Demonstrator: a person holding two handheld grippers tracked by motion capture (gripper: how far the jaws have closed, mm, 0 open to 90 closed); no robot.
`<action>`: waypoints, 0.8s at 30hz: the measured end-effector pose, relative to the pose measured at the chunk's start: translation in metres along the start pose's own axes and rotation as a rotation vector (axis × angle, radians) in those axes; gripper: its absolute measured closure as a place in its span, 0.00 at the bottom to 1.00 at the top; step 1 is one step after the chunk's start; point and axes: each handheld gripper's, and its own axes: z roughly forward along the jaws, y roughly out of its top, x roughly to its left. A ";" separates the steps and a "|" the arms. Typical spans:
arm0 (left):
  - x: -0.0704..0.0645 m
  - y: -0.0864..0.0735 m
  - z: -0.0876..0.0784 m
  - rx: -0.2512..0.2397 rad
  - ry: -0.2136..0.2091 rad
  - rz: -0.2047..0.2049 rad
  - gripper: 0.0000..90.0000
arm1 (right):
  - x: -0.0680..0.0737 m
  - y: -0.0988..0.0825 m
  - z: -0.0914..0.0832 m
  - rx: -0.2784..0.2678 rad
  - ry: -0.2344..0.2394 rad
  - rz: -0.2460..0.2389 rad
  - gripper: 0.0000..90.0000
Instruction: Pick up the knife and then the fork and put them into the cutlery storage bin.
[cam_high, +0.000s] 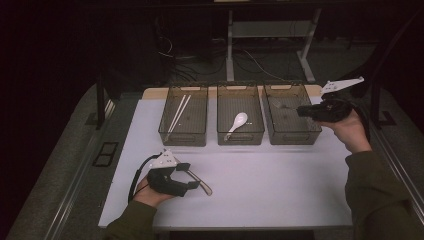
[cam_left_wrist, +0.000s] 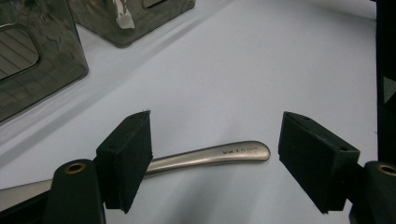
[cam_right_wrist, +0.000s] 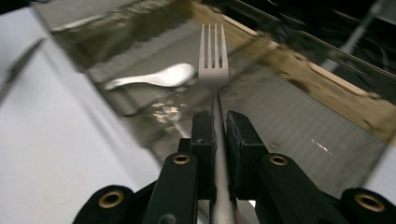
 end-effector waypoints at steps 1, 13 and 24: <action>0.000 0.000 0.000 0.000 0.001 -0.001 0.28 | -0.004 0.000 0.002 0.005 -0.013 0.016 0.91; -0.001 0.000 0.001 0.001 -0.014 0.001 0.28 | -0.036 -0.014 0.057 0.178 -0.135 0.131 0.90; -0.001 0.000 0.001 0.005 -0.020 0.005 0.28 | -0.036 -0.021 0.085 0.243 -0.128 0.164 0.80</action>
